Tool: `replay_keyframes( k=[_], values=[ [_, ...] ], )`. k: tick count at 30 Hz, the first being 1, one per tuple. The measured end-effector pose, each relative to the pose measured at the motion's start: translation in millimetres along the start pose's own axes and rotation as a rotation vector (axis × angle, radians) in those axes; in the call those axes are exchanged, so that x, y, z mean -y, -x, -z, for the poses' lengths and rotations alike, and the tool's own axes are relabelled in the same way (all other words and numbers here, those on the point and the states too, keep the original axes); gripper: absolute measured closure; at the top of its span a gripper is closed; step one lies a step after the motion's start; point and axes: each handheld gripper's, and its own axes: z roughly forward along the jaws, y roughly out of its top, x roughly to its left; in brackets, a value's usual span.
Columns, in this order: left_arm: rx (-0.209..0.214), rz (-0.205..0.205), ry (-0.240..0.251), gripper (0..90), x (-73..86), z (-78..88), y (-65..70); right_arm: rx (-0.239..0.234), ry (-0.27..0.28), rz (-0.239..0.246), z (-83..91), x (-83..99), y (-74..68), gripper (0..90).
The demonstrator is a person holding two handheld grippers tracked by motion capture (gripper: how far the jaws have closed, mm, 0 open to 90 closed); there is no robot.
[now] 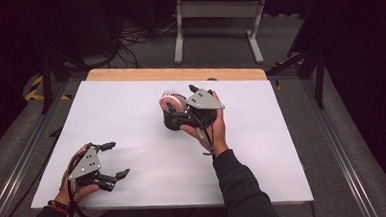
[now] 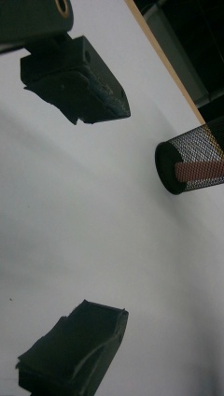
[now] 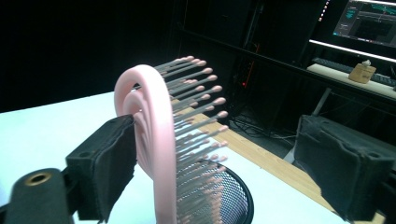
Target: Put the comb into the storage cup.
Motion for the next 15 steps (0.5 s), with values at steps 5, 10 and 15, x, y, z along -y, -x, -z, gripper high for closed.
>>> replay_keyframes(
  k=[5, 10, 15],
  values=[
    [-0.003, -0.005, -0.005, 6.5, -0.1, -0.3, -0.2, -0.003, -0.007, 0.007, 1.6, -0.7, 0.9, 12.4],
    [-0.008, 0.003, 0.000, 6.5, 0.3, 0.9, -1.8, -0.005, -0.007, 0.011, 3.3, -2.2, 1.3, 12.4],
    [-0.003, 0.001, -0.001, 6.5, 0.2, 0.6, -1.5, -0.013, -0.012, 0.029, 4.5, -4.0, -0.9, 12.4]
  ],
)
